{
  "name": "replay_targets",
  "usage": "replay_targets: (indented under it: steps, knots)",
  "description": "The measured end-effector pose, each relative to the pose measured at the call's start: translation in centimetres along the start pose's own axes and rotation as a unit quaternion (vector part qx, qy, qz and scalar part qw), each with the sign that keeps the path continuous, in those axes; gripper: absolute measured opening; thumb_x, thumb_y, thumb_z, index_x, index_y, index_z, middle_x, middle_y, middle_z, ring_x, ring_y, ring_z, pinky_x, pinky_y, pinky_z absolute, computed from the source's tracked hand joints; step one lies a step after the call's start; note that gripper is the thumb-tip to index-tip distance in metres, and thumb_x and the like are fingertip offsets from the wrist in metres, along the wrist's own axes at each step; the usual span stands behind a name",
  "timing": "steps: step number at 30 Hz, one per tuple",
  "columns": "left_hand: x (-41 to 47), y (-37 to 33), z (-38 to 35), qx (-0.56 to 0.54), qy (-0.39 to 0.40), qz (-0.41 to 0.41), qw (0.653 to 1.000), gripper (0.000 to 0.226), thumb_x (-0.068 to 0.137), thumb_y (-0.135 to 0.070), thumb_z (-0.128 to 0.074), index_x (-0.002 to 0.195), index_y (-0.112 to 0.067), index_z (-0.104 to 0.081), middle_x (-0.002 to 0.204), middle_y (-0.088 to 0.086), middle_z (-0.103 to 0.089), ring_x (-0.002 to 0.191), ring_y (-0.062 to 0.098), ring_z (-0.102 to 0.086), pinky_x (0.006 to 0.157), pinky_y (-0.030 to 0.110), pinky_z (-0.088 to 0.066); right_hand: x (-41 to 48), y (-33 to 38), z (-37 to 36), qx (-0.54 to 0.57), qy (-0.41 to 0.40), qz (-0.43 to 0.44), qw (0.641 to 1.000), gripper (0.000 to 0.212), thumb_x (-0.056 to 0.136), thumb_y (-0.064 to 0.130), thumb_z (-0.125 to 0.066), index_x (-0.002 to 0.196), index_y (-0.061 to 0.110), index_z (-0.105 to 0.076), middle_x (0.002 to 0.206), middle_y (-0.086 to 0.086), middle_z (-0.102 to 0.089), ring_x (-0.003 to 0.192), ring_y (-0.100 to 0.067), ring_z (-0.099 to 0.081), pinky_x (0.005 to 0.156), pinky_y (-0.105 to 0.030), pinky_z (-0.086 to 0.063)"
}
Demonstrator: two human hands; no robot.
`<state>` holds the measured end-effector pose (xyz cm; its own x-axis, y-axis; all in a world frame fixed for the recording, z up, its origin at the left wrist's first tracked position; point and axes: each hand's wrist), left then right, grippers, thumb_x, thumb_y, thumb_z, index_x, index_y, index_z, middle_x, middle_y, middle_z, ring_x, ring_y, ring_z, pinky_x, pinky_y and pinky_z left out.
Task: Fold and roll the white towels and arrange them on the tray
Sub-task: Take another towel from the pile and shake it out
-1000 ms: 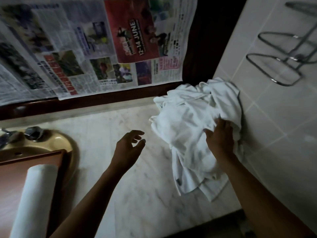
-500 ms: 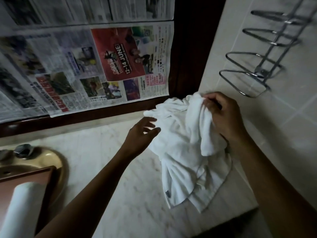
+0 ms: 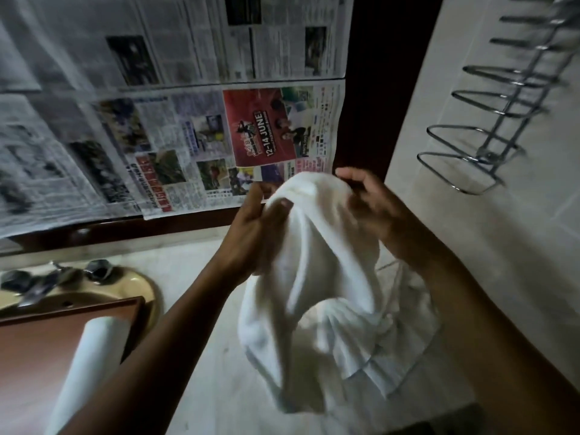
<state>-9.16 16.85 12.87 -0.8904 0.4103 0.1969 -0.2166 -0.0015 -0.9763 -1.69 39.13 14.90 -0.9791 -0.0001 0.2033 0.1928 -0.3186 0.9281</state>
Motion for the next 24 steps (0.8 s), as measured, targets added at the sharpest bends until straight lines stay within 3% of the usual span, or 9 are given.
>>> replay_targets:
  steps: [2, 3, 7, 10, 14, 17, 19, 21, 24]
  knots:
    - [-1.1, -0.4, 1.2, -0.024, -0.02, 0.005, 1.0, 0.024, 0.101, -0.031, -0.058, 0.115, -0.012, -0.055, 0.104, 0.024, -0.067, 0.088, 0.033, -0.066, 0.073, 0.053, -0.057, -1.6, -1.4, -2.1, -0.119, 0.05, -0.014, 0.991, 0.09, 0.068, 0.065, -0.084, 0.144, 0.041, -0.041, 0.141, 0.017, -0.055, 0.126, 0.002, -0.056, 0.099, -0.019, -0.048]
    - [-1.7, -0.7, 1.7, -0.023, -0.023, 0.014, 0.999, 0.022, 0.101, -0.03, -0.057, 0.113, -0.011, -0.057, 0.104, 0.022, -0.068, 0.09, 0.034, -0.067, 0.075, 0.051, -0.058, -2.4, -2.6, -3.2, -0.197, 0.058, -0.027, 0.978, 0.092, 0.067, 0.064, -0.087, 0.143, 0.041, -0.041, 0.137, 0.019, -0.057, 0.122, 0.004, -0.056, 0.099, -0.021, -0.049]
    - [-5.5, -1.6, 4.3, -0.076, -0.019, 0.064, 0.995, 0.024, 0.105, -0.019, -0.054, 0.117, 0.002, -0.058, 0.098, 0.021, -0.069, 0.085, 0.025, -0.067, 0.069, 0.031, -0.055, -4.8, -6.1, -5.8, -0.275, 0.033, -0.091, 0.957, 0.031, 0.089, 0.048, -0.073, 0.104, 0.025, -0.059, 0.086, 0.004, -0.07, 0.078, -0.008, -0.066, 0.076, -0.045, -0.055]
    - [-8.8, -1.0, 7.3, -0.018, 0.0, 0.079, 0.997, 0.026, 0.108, -0.02, -0.048, 0.115, -0.003, -0.066, 0.1, 0.003, -0.073, 0.084, 0.003, -0.07, 0.07, 0.012, -0.051, -7.1, -4.8, -7.1, -0.139, -0.018, -0.091, 0.986, 0.025, 0.096, 0.043, -0.068, 0.098, 0.018, -0.071, 0.093, -0.003, -0.075, 0.089, -0.023, -0.071, 0.085, -0.054, -0.056]
    - [-14.6, 1.1, 9.8, 0.024, 0.042, 0.171, 0.984, 0.021, 0.107, -0.027, -0.048, 0.11, -0.02, -0.068, 0.105, -0.011, -0.068, 0.088, -0.008, -0.062, 0.065, 0.003, -0.047, -10.8, -0.1, -9.7, 0.035, -0.082, -0.073, 0.993, 0.022, 0.099, 0.035, -0.061, 0.116, 0.022, -0.068, 0.113, 0.009, -0.074, 0.111, -0.008, -0.067, 0.094, -0.028, -0.05]
    - [-19.3, 1.7, 11.3, 0.128, 0.088, 0.173, 0.973, 0.03, 0.105, -0.049, -0.044, 0.102, -0.036, -0.071, 0.094, -0.028, -0.065, 0.084, -0.028, -0.055, 0.081, -0.011, -0.029, -13.1, 4.1, -12.3, 0.11, -0.082, -0.047, 0.989, 0.019, 0.102, 0.025, -0.057, 0.115, 0.014, -0.067, 0.109, 0.011, -0.073, 0.107, -0.002, -0.067, 0.085, -0.015, -0.05]
    - [-20.8, 2.2, 11.8, 0.22, 0.108, 0.154, 0.957, 0.051, 0.085, -0.083, -0.047, 0.094, -0.037, -0.068, 0.081, -0.019, -0.066, 0.076, -0.015, -0.06, 0.094, 0.007, -0.043, -13.3, 6.0, -13.8, 0.145, -0.08, -0.045, 0.985, 0.014, 0.101, 0.018, -0.058, 0.11, 0.014, -0.068, 0.104, 0.011, -0.073, 0.1, -0.001, -0.067, 0.083, -0.014, -0.051]
    - [-22.7, 2.1, 12.4, 0.213, 0.058, 0.101, 0.97, 0.04, 0.076, -0.071, -0.06, 0.092, -0.034, -0.068, 0.088, -0.011, -0.07, 0.083, 0.006, -0.067, 0.088, 0.039, -0.056, -14.2, 7.7, -16.0, 0.17, -0.061, -0.056, 0.982, 0.012, 0.1, 0.015, -0.059, 0.106, 0.016, -0.069, 0.101, 0.006, -0.071, 0.095, -0.004, -0.066, 0.084, -0.017, -0.051]
    - [-25.9, 0.1, 11.7, 0.1, 0.024, -0.004, 0.995, 0.031, 0.082, -0.046, -0.072, 0.1, -0.022, -0.063, 0.095, 0.0, -0.067, 0.092, 0.025, -0.065, 0.082, 0.045, -0.053, -15.4, 9.2, -19.0, 0.215, -0.015, -0.075, 0.974, 0.016, 0.099, 0.012, -0.06, 0.113, 0.013, -0.068, 0.092, -0.001, -0.068, 0.084, -0.01, -0.064, 0.072, -0.019, -0.052]
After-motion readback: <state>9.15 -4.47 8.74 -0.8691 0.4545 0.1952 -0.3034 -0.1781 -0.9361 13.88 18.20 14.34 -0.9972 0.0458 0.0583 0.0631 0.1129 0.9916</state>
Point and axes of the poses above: each hand's wrist, its own x-axis towards the middle knuckle, its own z-axis out of the back of the hand, y = z × x
